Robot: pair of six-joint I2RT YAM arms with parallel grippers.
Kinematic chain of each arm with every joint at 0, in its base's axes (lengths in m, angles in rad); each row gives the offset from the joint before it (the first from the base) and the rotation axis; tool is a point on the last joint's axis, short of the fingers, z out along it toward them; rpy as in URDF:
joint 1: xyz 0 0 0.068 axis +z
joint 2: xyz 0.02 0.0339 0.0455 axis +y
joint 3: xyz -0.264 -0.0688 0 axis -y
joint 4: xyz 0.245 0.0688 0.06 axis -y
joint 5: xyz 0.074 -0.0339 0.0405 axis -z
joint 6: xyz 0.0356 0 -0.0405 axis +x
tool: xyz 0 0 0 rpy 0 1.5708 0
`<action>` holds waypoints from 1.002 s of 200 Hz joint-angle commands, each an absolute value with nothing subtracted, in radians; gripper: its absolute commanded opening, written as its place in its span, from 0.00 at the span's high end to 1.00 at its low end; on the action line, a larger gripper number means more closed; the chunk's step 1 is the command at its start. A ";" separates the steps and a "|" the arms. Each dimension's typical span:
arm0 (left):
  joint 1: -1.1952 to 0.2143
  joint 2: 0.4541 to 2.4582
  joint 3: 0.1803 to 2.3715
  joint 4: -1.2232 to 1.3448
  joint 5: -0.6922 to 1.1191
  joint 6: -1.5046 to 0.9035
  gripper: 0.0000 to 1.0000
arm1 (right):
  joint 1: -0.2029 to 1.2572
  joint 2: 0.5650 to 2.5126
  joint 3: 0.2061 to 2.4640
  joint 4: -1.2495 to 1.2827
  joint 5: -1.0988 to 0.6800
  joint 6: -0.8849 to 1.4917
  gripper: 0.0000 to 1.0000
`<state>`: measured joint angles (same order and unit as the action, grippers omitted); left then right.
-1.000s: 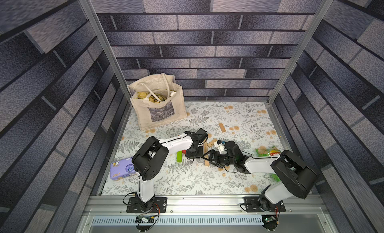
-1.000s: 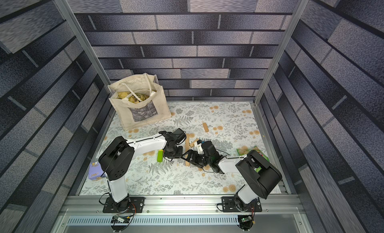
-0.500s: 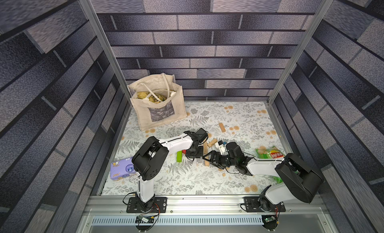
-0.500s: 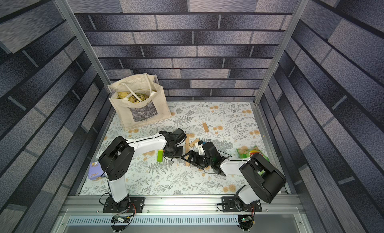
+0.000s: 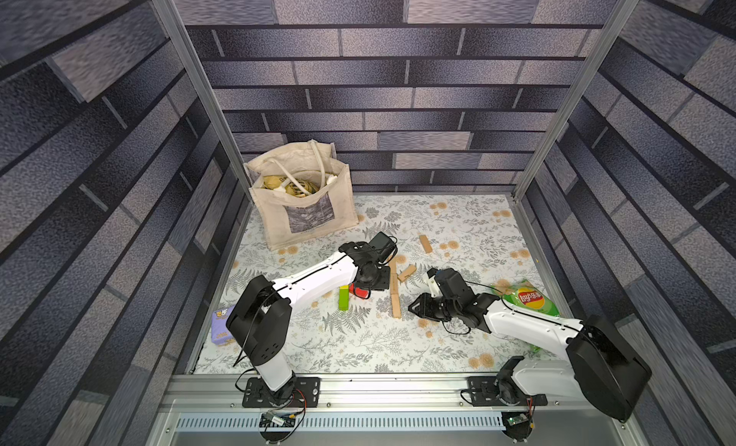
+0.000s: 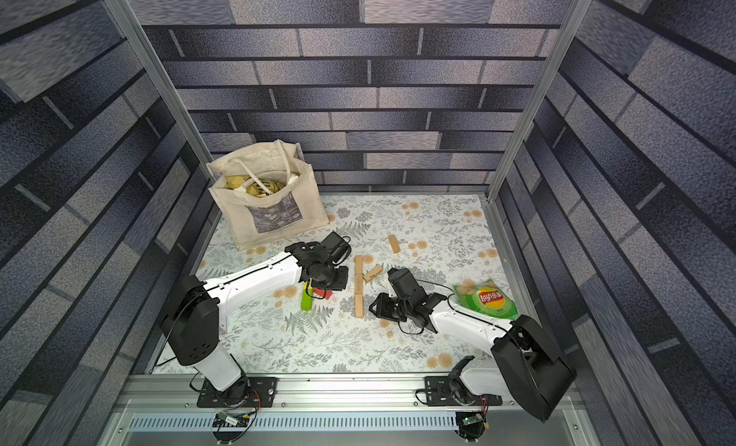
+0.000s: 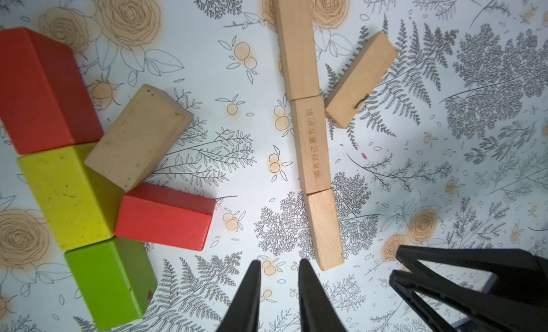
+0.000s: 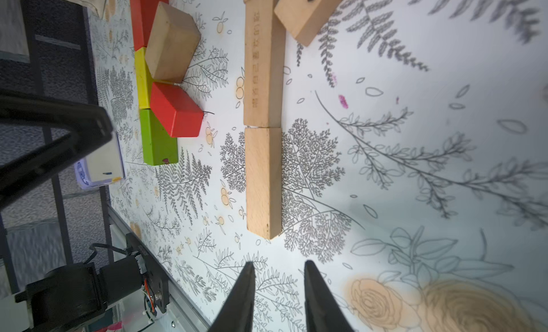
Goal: Assemble the letter k with building blocks
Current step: Adjust the building block at the center of the board.
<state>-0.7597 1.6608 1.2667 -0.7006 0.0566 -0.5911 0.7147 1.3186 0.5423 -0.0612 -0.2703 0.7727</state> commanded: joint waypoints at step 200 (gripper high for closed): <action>-0.736 1.411 1.037 -0.555 0.268 -0.492 0.00 | 0.758 1.583 0.610 -0.043 -0.245 0.780 0.78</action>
<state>-0.7441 1.4281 1.0458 -0.5602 0.2543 -0.5194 0.7464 1.5520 0.6201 0.0460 -0.2787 0.7845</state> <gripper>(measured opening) 0.997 0.210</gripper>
